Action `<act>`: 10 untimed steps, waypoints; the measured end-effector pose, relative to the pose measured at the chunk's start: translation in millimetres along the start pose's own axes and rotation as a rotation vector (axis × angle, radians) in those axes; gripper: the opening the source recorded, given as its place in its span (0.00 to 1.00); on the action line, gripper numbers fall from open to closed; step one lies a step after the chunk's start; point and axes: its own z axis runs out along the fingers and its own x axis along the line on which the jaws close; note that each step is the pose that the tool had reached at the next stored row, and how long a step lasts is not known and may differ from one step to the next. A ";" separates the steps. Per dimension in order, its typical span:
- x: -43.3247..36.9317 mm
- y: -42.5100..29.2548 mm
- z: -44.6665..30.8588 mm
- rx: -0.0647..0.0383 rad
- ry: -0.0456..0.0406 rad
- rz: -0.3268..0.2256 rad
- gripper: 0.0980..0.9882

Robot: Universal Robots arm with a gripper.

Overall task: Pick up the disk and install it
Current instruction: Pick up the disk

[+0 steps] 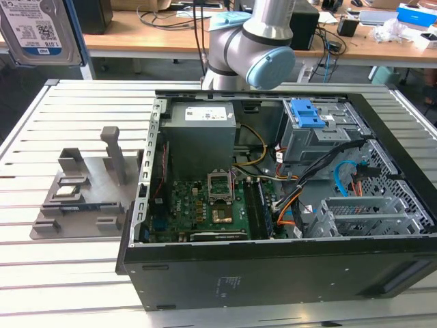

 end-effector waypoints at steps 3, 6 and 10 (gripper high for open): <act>-0.1 0.3 -6.3 0.000 0.0000 0.000 0.30; -0.2 0.5 -10.2 0.000 0.0000 0.000 0.30; -0.4 0.8 -17.9 0.000 -0.0001 0.000 0.30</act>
